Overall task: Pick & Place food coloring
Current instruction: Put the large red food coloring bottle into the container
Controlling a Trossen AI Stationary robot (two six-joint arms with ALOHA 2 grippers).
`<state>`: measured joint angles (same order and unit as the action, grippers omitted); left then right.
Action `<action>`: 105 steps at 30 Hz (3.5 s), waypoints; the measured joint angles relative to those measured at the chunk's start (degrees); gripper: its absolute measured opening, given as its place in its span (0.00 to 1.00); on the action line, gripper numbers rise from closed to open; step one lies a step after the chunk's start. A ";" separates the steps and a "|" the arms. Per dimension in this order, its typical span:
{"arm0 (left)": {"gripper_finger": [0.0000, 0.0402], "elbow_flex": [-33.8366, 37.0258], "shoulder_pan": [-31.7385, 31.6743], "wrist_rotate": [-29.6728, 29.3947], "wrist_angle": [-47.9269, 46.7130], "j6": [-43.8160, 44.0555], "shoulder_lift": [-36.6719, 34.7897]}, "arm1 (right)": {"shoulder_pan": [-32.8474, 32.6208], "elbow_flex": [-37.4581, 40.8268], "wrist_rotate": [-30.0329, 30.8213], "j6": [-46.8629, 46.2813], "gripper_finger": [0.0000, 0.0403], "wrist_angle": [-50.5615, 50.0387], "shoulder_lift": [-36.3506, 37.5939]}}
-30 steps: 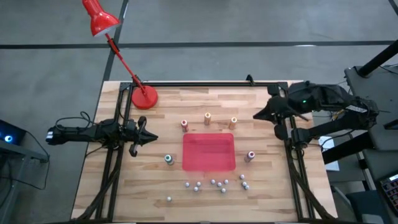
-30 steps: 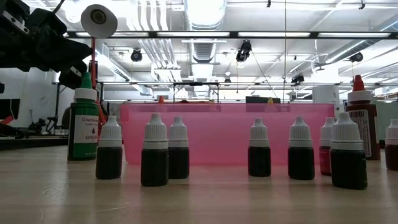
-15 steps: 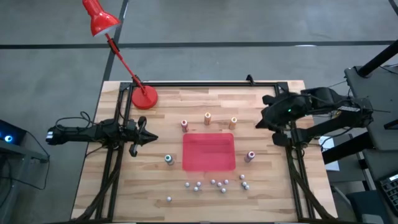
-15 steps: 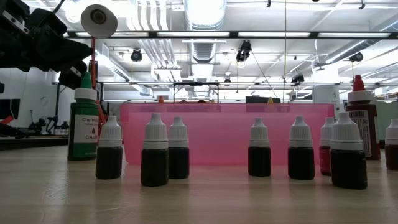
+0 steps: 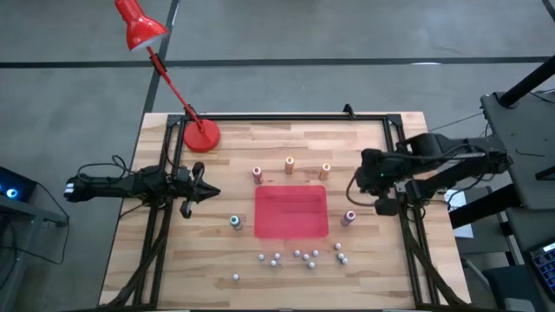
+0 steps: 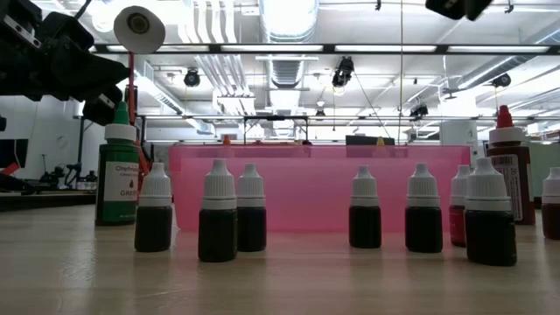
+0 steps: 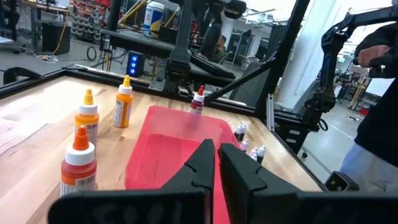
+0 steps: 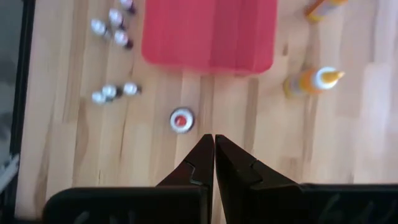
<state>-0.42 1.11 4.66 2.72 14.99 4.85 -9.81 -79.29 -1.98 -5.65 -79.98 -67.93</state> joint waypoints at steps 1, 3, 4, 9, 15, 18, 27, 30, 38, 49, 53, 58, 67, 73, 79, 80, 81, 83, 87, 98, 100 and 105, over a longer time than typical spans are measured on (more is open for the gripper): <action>0.00 -0.01 0.00 0.00 -0.07 0.00 -0.01 | -0.77 0.18 0.00 0.02 0.02 -0.57 -0.13; 0.00 -0.01 0.00 -0.01 -0.32 0.02 0.01 | -2.51 0.57 0.00 0.34 0.02 -0.45 -0.22; 0.00 -0.01 0.01 -0.01 -0.27 0.02 0.01 | -3.34 0.62 0.00 0.81 0.02 -0.44 -0.32; 0.00 0.01 0.00 0.00 -0.28 0.00 0.01 | -6.35 0.62 -0.08 4.38 0.02 -0.44 -1.08; 0.00 0.00 0.02 0.00 -0.28 0.01 0.01 | -6.46 0.58 -2.60 5.90 0.05 -2.31 -3.66; 0.00 -0.01 0.00 0.00 -0.30 0.02 0.01 | -6.48 0.58 -2.82 7.66 0.09 -2.73 -5.77; 0.00 -0.01 0.02 0.00 -0.26 0.00 0.01 | -6.46 0.57 -2.70 11.50 0.25 -0.38 -8.74; 0.00 0.00 0.02 0.00 -0.27 0.00 0.01 | -6.45 0.57 -2.61 11.87 0.32 -0.16 -8.75; 0.00 -0.01 0.00 0.00 -0.28 0.02 0.01 | -6.42 1.22 -2.38 6.45 0.50 0.71 -9.17; 0.00 0.01 0.02 0.00 -0.28 0.02 0.01 | -4.09 4.86 -2.38 2.33 0.63 4.41 -9.17; 0.00 0.01 0.01 -0.01 -0.28 0.01 0.01 | -2.81 4.86 -2.39 2.40 0.63 4.75 -9.10; 0.00 0.00 0.02 0.00 -0.31 0.01 0.01 | -2.44 4.86 -2.38 2.34 0.63 4.82 -9.02; 0.00 -0.01 0.00 0.00 -0.28 0.02 0.01 | -2.11 10.05 -2.40 2.60 0.63 8.08 -8.71; 0.00 -0.01 0.01 0.00 -0.29 0.02 0.01 | -2.14 14.56 -2.43 2.86 0.63 11.18 -8.73; 0.00 -0.01 0.00 0.00 -0.31 0.00 0.01 | -2.14 17.73 -2.56 4.20 0.63 13.22 -8.75; 0.00 0.00 0.00 0.00 -0.28 0.01 0.01 | -2.14 17.98 -2.56 4.79 0.63 13.50 -8.76; 0.00 0.01 0.01 0.00 -0.28 0.02 0.01 | -2.14 18.13 -2.56 5.47 0.62 13.57 -8.77; 0.00 0.00 0.00 0.00 -0.28 0.02 0.01 | -2.14 18.48 -2.56 6.24 0.62 14.18 -8.77; 0.00 0.00 0.00 0.00 -0.28 0.01 0.01 | -2.17 19.69 -2.58 6.91 0.64 17.02 -8.77; 0.00 0.01 0.01 0.00 -0.30 0.01 0.01 | -4.90 21.75 -3.00 8.01 0.64 19.48 -8.77; 0.00 0.01 0.00 -0.01 -0.28 0.00 0.01 | -5.00 22.16 -3.03 8.24 0.64 20.02 -8.77; 0.00 0.00 0.00 0.00 -0.29 0.00 0.00 | -4.94 23.08 -2.76 8.65 0.63 21.17 -9.14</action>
<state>-0.42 1.11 4.66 2.43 14.99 4.85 -14.75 -56.21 -4.73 3.00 -58.81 -77.07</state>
